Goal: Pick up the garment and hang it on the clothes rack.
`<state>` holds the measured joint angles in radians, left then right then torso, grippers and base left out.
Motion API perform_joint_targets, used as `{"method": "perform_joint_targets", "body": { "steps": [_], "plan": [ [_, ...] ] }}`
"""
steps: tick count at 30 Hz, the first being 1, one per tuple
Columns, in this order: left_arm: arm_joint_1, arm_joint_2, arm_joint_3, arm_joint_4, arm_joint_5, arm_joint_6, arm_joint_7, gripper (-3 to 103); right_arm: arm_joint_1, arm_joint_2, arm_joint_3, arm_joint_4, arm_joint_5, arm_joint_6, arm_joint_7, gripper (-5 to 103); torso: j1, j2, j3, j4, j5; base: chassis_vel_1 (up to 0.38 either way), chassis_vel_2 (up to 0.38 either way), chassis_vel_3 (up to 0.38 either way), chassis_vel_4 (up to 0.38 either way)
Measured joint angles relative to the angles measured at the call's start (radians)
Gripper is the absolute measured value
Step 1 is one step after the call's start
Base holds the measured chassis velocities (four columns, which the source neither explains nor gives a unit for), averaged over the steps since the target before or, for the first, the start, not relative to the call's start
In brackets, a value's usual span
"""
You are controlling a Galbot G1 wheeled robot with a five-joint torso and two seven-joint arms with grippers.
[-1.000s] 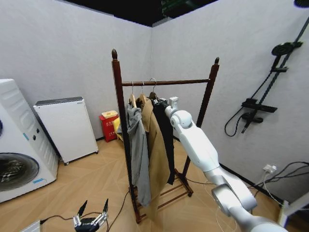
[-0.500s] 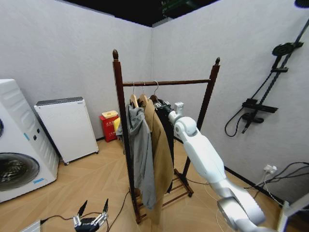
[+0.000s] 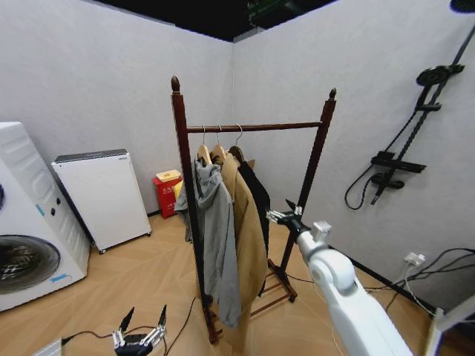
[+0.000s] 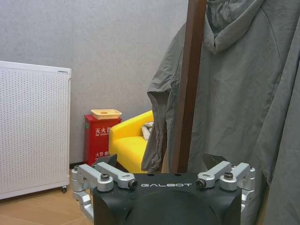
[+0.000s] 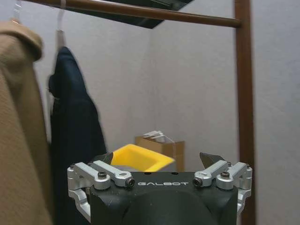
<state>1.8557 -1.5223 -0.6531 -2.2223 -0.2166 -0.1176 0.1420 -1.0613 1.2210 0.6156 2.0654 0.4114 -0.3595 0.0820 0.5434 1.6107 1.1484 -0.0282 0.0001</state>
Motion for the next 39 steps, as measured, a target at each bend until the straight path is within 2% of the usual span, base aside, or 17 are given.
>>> {"method": "perform_joint_targets", "body": {
  "steps": [4,12,20,39],
  "plan": [
    [0.0,0.0,0.0,0.0,0.0,0.0,0.0,100,-0.114,0.055,0.096,0.033,-0.054,0.047,-0.001,100,0.0,0.0,0.0,0.0,-0.0001,0.0,0.0,0.0,0.0],
    [0.0,0.0,0.0,0.0,0.0,0.0,0.0,100,-0.215,0.078,0.181,0.05,-0.106,0.109,-0.006,100,0.0,0.0,0.0,0.0,-0.0002,0.0,0.0,0.0,0.0],
    [0.0,0.0,0.0,0.0,0.0,0.0,0.0,100,-0.23,0.092,0.187,0.024,-0.143,0.147,-0.007,100,0.0,0.0,0.0,0.0001,-0.0001,-0.022,-0.019,-0.014,-0.02],
    [0.0,0.0,0.0,0.0,0.0,0.0,0.0,100,-0.229,0.098,0.172,0.019,-0.168,0.155,-0.008,100,0.001,0.0,0.0,-0.0001,-0.0001,-0.089,-0.104,-0.106,-0.087]
  ]
}}
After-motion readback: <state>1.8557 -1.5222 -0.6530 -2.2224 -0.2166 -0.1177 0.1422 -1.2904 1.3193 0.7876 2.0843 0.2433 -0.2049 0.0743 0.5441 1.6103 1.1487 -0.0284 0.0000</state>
